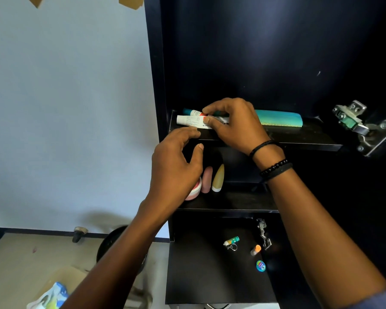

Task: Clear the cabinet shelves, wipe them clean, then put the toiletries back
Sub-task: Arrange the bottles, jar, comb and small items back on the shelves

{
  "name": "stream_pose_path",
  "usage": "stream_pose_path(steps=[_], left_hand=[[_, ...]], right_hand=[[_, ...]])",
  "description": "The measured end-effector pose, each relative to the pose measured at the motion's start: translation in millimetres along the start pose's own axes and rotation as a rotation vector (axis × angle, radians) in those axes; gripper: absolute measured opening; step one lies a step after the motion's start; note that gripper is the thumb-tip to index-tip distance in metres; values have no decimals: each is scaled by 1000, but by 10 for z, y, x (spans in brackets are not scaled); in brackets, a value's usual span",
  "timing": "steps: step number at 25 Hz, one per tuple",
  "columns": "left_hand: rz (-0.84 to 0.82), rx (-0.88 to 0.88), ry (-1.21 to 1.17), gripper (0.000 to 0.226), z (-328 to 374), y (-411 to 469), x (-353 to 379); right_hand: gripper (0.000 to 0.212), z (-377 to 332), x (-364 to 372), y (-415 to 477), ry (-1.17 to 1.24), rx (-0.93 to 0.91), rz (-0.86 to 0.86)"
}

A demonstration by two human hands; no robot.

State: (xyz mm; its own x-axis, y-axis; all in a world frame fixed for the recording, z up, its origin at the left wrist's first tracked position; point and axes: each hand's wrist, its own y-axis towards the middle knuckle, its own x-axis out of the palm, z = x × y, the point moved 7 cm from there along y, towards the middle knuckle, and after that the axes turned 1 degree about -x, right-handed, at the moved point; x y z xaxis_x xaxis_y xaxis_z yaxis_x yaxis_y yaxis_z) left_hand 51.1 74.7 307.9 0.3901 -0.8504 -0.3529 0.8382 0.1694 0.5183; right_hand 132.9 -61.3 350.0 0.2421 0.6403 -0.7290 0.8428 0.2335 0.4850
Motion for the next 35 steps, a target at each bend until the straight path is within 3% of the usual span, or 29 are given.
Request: stream_pose_path(steps=[13,22,31,35], left_hand=[[44,253,172,38,22,-274,317],[-134,328,297,53,-234,-847,801],[-582,188,419,57,-981,-1612,1526],[-743,136,432,58,-1282,-1901,1780]], right_hand=[[21,-10,-143,-566,-39,-72,356],[15,235,-127,-1405,-52,-70,631],[13,1334,630,-2400,-22,294,509],[12,1978,1025,-2930,57,608,473]])
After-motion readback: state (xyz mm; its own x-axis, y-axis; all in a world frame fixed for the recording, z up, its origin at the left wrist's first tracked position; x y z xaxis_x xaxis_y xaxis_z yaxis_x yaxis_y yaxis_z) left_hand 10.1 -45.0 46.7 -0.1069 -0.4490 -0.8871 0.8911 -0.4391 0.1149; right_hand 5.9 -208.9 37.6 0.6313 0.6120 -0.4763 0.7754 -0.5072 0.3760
